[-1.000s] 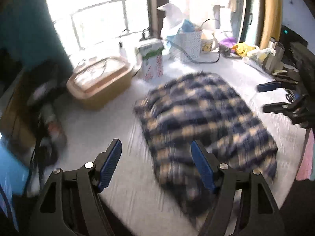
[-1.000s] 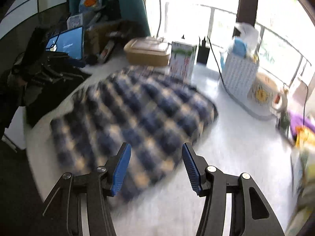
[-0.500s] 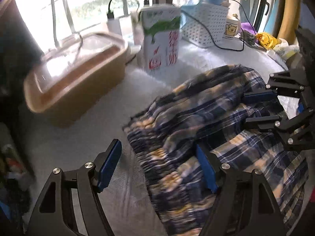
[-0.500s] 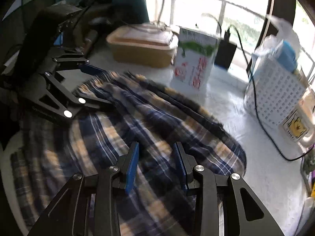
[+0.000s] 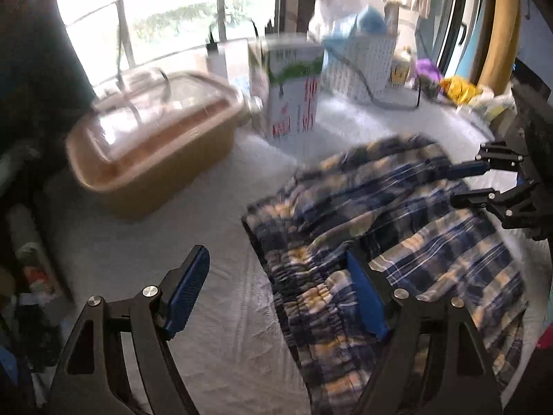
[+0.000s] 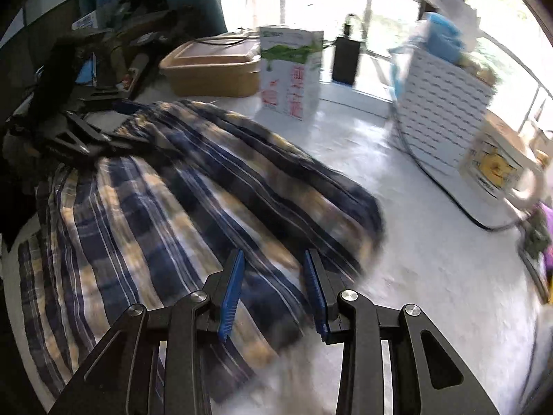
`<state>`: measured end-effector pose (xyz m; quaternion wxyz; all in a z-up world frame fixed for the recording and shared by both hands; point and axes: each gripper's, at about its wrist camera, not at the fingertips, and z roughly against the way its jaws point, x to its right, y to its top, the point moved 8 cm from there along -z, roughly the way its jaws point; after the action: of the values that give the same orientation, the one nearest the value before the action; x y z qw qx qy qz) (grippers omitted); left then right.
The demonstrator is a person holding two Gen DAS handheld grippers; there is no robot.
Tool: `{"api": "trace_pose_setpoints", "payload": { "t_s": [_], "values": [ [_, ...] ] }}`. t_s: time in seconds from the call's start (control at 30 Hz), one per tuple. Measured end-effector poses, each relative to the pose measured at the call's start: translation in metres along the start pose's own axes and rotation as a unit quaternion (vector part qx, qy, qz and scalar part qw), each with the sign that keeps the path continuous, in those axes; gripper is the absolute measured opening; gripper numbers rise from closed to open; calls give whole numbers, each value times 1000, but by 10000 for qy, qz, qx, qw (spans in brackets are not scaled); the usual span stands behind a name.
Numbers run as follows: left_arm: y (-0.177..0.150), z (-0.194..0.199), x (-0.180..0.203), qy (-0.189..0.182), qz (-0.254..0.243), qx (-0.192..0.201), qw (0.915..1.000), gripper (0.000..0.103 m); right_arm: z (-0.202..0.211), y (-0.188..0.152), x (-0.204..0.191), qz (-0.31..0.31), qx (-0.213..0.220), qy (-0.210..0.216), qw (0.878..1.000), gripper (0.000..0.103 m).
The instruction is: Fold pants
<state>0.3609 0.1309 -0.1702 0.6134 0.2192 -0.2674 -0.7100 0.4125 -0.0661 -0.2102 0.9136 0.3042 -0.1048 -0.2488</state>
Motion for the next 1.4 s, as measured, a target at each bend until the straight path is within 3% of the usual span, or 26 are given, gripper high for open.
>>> {"api": "trace_pose_setpoints", "payload": {
  "t_s": [0.07,0.2,0.33,0.5,0.6,0.8,1.07,1.4],
  "values": [
    [8,17,-1,18,30,257,9997,80,12,5,2,-17,207,-53,9998,36],
    [20,33,19,-299,-189,556,9978,80,19,28,6,-87,479,-105,9988,36],
    [24,1,22,83,-432,222,9988,80,-8,44,1,-135,391,-47,9991,36],
    [11,-47,-8,28,202,-374,9991,80,-51,44,7,-300,21,-99,9995,36],
    [8,-48,-13,-99,305,-293,9991,80,-49,44,10,-362,51,-111,9993,36],
    [9,-18,-21,149,396,-144,9990,80,-21,43,15,-483,195,-390,9979,36],
    [-16,41,-20,170,596,133,9980,80,32,5,-48,-94,285,-108,9995,37],
    [-72,60,14,-20,939,-44,9956,80,54,-59,-92,-290,-10,-262,9992,37]
  ]
}}
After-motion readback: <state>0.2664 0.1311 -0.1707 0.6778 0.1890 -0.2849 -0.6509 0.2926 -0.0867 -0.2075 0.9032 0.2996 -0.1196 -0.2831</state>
